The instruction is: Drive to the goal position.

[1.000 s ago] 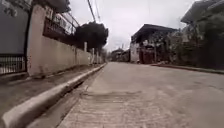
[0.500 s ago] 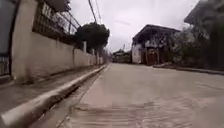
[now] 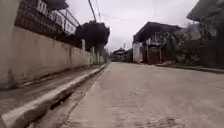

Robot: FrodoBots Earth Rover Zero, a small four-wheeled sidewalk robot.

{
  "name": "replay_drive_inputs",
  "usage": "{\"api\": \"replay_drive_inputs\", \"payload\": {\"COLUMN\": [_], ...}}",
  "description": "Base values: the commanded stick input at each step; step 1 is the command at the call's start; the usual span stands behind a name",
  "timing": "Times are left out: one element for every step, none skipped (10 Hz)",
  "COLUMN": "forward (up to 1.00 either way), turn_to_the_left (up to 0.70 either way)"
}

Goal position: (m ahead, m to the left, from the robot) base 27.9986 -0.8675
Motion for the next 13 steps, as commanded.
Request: {"api": "replay_drive_inputs", "payload": {"forward": [1.0,1.0,1.0,1.0,1.0,1.0,1.0,1.0,1.0,1.0,1.0,1.0,1.0], "turn_to_the_left": [0.0,0.0,0.0,0.0,0.0,0.0,0.0,-0.06,-0.18,-0.36,-0.22,0.0,0.0]}}
